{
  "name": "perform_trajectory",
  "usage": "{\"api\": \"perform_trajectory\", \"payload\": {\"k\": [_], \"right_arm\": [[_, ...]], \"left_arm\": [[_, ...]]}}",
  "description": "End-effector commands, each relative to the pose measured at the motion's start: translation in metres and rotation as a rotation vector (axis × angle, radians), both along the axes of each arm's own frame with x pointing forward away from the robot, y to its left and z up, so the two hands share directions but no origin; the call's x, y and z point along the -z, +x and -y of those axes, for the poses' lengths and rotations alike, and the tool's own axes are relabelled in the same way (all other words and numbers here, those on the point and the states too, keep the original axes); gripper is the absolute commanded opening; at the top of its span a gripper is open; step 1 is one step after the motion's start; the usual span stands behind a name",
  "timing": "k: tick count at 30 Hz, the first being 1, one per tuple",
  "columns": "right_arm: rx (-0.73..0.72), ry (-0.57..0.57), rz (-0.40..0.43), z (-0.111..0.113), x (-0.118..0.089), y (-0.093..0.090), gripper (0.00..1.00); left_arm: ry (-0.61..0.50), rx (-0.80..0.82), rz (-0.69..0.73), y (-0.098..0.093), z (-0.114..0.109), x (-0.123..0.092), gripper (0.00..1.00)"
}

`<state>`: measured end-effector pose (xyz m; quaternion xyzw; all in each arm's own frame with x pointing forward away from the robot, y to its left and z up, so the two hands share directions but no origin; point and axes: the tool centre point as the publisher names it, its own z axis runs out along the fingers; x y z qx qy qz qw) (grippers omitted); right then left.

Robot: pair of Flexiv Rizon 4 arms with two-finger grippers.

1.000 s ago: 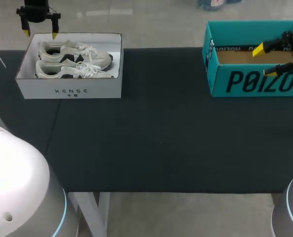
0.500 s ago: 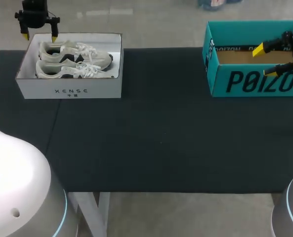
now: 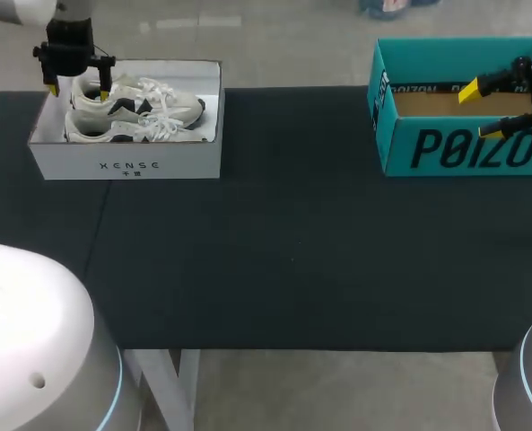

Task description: Take the shoe out of the shoebox, open the shoe tongue, remove and reinsert the insole, then place the shoe into the shoebox

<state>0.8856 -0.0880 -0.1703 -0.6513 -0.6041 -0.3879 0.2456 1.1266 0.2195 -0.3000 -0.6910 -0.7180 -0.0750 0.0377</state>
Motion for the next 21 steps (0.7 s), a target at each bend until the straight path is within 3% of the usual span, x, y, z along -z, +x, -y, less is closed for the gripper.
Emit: {"api": "perform_trajectory", "payload": {"k": [1,21], "right_arm": [[0.000,-0.003,-0.001,-0.0002,0.0002,-0.0001,1.00],[0.000,-0.003,-0.001,-0.0002,0.0002,-0.0001,1.00]], "left_arm": [[-0.021,0.010,0.052,-0.0092,-0.0102,0.0094,1.00],[-0.019,-0.004,0.030,-0.0113,-0.0145,0.0127,1.00]]}}
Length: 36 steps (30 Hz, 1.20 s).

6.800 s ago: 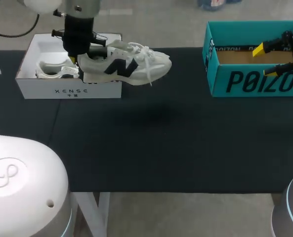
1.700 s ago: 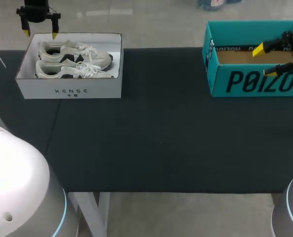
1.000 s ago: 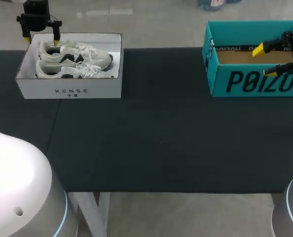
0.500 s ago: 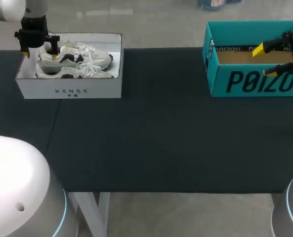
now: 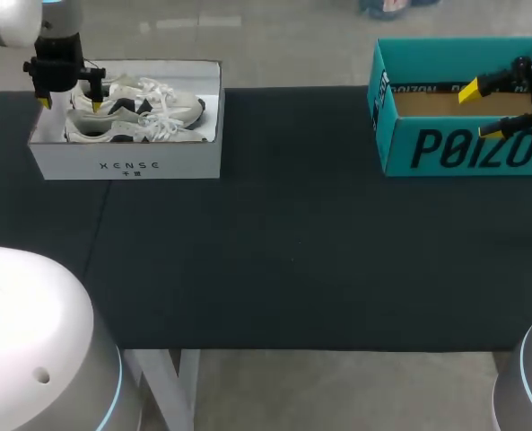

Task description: Take the shoe out of the shoebox, open the shoe tongue, remove and reinsert the insole, then place the shoe into the shoebox

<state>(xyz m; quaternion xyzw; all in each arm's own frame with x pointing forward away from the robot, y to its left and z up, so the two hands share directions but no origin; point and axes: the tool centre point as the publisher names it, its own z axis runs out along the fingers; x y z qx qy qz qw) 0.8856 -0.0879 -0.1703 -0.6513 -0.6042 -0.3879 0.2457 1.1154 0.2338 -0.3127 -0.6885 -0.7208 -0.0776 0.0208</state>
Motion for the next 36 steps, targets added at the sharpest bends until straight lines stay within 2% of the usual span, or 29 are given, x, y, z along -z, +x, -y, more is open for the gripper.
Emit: {"api": "perform_trajectory", "payload": {"k": [1,13,17,36], "right_arm": [[0.000,-0.003,-0.001,0.000,0.000,0.000,1.00],[0.000,-0.003,-0.001,0.000,0.000,0.000,1.00],[0.000,-0.003,-0.001,0.000,0.000,0.000,1.00],[0.000,-0.003,-0.001,0.000,0.000,0.000,1.00]], "left_arm": [[0.001,0.001,0.002,0.000,0.000,0.000,1.00],[0.007,0.002,0.019,-0.011,-0.001,0.008,1.00],[-0.034,0.000,0.012,-0.007,-0.005,0.019,1.00],[-0.060,-0.020,-0.045,0.002,-0.018,0.054,1.00]]}}
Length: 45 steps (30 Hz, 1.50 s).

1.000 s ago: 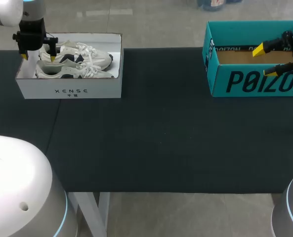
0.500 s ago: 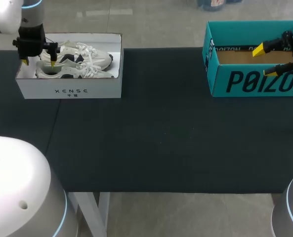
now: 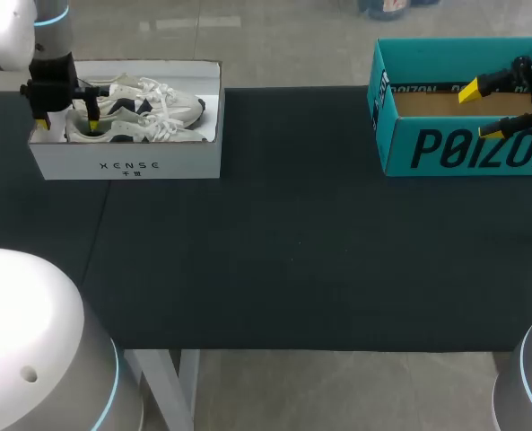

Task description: Take the shoe out of the shoebox, open the shoe tongue, remove and reinsert the insole, then place the shoe into the shoebox

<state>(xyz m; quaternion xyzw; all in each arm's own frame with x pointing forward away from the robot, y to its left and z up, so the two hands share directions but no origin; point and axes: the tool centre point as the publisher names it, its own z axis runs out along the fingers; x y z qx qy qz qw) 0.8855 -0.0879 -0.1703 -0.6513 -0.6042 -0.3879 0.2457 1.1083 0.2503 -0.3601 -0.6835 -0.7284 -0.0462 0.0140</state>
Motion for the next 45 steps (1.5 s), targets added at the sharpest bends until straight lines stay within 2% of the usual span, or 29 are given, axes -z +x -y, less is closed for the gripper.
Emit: {"api": "perform_trajectory", "payload": {"k": [1,5,7,9,11,13,17,21,22,29,31,32,33,40,45], "right_arm": [[0.001,-0.003,-0.001,0.000,0.000,0.000,1.00],[0.001,-0.003,-0.001,0.000,0.000,0.000,1.00],[0.001,-0.003,-0.001,0.000,0.000,0.000,1.00],[0.001,-0.003,-0.001,0.000,0.000,0.000,1.00],[0.001,-0.003,-0.001,0.000,0.000,0.000,1.00],[0.001,-0.003,-0.001,0.000,0.000,0.000,1.00],[0.001,-0.003,-0.001,0.000,0.000,0.000,1.00],[0.001,-0.003,-0.001,0.000,0.000,0.000,1.00],[0.001,-0.003,-0.001,0.000,0.000,0.000,1.00],[0.001,-0.003,-0.001,0.000,0.000,0.000,1.00],[0.001,-0.003,-0.001,0.000,0.000,0.000,1.00],[0.001,-0.003,-0.001,0.000,0.000,0.000,1.00],[0.001,-0.003,-0.001,0.000,0.000,0.000,1.00],[0.001,-0.003,-0.001,0.000,0.000,0.000,1.00],[0.001,-0.003,-0.001,0.000,0.000,0.000,1.00]], "left_arm": [[-0.009,0.001,-0.016,0.010,-0.002,0.008,1.00],[-0.015,0.013,-0.024,0.011,-0.002,0.013,1.00],[-0.016,0.018,-0.023,0.011,-0.002,0.016,0.93],[-0.017,0.020,-0.024,0.010,-0.003,0.018,0.91],[-0.018,0.019,-0.027,0.009,-0.003,0.020,0.82],[-0.021,0.023,-0.030,0.008,-0.002,0.022,0.82],[-0.029,0.025,-0.044,0.007,-0.002,0.027,0.73],[-0.037,0.024,-0.055,0.006,-0.003,0.030,0.56],[-0.042,0.023,-0.059,0.006,-0.004,0.031,0.47],[-0.043,0.026,-0.074,0.005,-0.007,0.035,0.42],[-0.048,0.028,-0.080,0.005,-0.008,0.036,0.33],[-0.050,0.030,-0.082,0.004,-0.009,0.035,0.09],[-0.051,0.030,-0.082,0.004,-0.009,0.035,0.00],[-0.061,0.066,-0.092,0.004,-0.013,0.023,0.00],[-0.070,0.093,-0.080,0.002,-0.012,-0.001,0.00]]}}
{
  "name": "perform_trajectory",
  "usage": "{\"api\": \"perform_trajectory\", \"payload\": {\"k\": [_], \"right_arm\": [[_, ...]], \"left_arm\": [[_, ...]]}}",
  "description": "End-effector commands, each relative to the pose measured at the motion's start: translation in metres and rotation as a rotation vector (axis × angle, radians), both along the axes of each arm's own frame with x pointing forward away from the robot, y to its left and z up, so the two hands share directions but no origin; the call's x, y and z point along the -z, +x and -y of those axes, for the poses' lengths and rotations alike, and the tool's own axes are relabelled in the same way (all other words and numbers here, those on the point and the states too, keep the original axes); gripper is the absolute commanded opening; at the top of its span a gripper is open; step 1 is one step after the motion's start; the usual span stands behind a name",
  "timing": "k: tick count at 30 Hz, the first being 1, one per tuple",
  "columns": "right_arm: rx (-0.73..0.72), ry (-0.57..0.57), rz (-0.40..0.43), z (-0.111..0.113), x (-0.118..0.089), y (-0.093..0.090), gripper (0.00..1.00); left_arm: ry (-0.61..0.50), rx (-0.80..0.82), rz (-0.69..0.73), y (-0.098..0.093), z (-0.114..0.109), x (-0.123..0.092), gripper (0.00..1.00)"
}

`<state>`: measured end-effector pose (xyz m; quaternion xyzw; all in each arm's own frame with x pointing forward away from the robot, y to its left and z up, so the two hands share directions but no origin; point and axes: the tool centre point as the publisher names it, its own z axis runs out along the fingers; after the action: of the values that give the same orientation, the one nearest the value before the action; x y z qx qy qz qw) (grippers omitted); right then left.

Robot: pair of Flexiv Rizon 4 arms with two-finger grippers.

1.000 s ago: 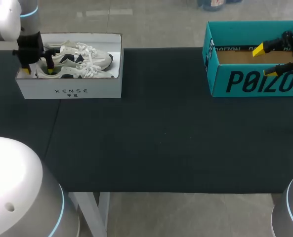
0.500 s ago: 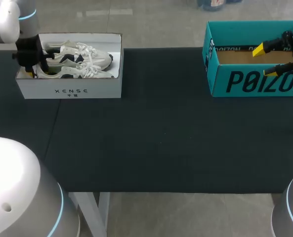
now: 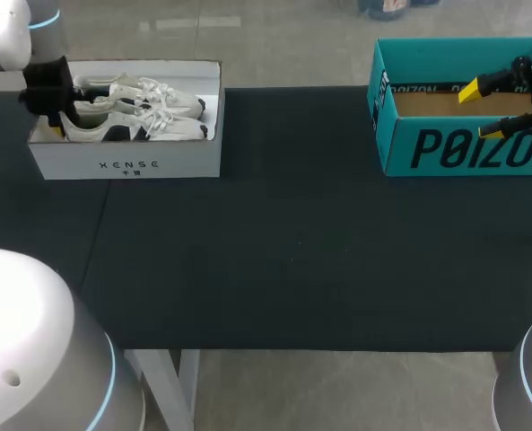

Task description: Take the shoe out of the shoebox, open the shoe tongue, remove and reinsert the insole, then place the shoe into the shoebox

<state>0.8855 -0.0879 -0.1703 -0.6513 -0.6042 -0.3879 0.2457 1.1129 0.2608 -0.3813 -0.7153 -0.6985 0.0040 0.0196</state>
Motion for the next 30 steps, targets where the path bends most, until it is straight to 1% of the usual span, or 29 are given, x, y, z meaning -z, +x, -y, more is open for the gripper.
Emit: {"api": "perform_trajectory", "payload": {"k": [1,6,12,13,15,30], "right_arm": [[0.001,-0.003,-0.001,0.000,0.000,0.000,1.00],[0.001,-0.003,-0.001,0.000,0.000,0.000,1.00],[0.001,-0.003,-0.001,0.000,0.000,0.000,1.00],[0.001,-0.003,-0.001,0.000,0.000,0.000,1.00],[0.001,-0.003,-0.001,0.000,0.000,0.000,1.00],[0.001,-0.003,-0.001,0.000,0.000,0.000,1.00]], "left_arm": [[-0.013,0.006,0.004,-0.003,-0.001,-0.029,0.00],[-0.008,-0.003,0.028,-0.004,-0.001,-0.054,0.00],[-0.029,-0.025,0.050,-0.006,0.004,-0.092,0.00],[-0.034,-0.022,0.046,-0.006,0.005,-0.097,0.00],[-0.086,-0.002,0.032,-0.005,0.005,-0.105,0.00],[-0.086,-0.002,0.032,-0.005,0.005,-0.105,0.00]]}}
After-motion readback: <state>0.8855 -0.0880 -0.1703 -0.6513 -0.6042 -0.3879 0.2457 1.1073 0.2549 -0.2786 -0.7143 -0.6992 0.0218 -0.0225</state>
